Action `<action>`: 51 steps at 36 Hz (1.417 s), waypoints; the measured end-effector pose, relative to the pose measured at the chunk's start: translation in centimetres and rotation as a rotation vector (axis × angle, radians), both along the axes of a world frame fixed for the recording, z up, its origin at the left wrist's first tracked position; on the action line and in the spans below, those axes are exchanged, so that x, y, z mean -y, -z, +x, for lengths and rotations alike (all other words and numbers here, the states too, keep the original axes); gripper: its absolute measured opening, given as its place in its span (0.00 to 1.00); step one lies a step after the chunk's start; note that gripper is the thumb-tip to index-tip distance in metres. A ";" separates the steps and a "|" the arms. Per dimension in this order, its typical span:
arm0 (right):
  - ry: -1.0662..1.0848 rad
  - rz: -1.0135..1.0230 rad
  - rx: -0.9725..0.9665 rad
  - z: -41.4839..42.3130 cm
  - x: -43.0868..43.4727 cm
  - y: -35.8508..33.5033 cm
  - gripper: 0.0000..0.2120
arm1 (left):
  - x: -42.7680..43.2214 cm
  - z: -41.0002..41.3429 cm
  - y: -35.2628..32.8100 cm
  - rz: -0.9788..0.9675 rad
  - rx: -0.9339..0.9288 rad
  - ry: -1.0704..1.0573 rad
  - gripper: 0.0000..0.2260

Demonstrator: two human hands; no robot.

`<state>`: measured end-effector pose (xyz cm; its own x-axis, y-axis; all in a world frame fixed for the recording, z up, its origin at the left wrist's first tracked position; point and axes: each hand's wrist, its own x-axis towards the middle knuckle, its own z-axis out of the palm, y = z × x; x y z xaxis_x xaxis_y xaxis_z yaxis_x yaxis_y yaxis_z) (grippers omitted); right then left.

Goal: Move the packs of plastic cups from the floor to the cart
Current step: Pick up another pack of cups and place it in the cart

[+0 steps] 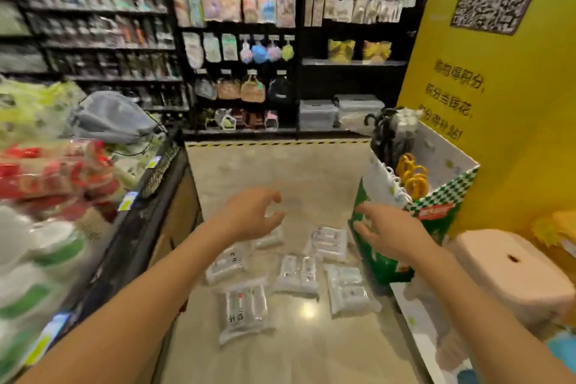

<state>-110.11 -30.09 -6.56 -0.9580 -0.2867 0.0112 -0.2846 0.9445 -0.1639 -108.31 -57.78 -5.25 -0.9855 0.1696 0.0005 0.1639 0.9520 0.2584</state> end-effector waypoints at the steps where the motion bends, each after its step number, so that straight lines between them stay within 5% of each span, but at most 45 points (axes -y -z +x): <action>1: -0.028 -0.007 -0.003 -0.6 0.7 0.4 0.21 | 0.5 0.1 0.2 -0.003 0.008 -0.024 0.20; 14: -0.267 -0.005 0.073 -9.7 11.5 4.5 0.21 | 9.6 -2.6 4.3 0.028 0.050 -0.251 0.20; 31: -0.166 -0.113 0.164 -27.7 25.6 17.0 0.23 | 23.2 -22.1 17.5 0.233 0.113 -0.271 0.23; 40: -0.093 -0.157 0.356 -33.5 28.3 32.4 0.23 | 25.8 -27.8 33.8 0.386 0.281 -0.430 0.24; 47: -0.069 -0.167 0.521 -36.1 28.9 53.0 0.25 | 26.5 -28.2 53.2 0.374 0.419 -0.535 0.22; 51: -0.001 -0.179 0.602 -36.0 28.1 66.1 0.25 | 26.8 -27.8 65.6 0.431 0.489 -0.538 0.29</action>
<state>-146.12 -58.21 -72.64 -0.8111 -0.3310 -0.4823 -0.0935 0.8873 -0.4516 -136.08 -84.57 -70.87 -0.8379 -0.2403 -0.4901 -0.5084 0.6705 0.5404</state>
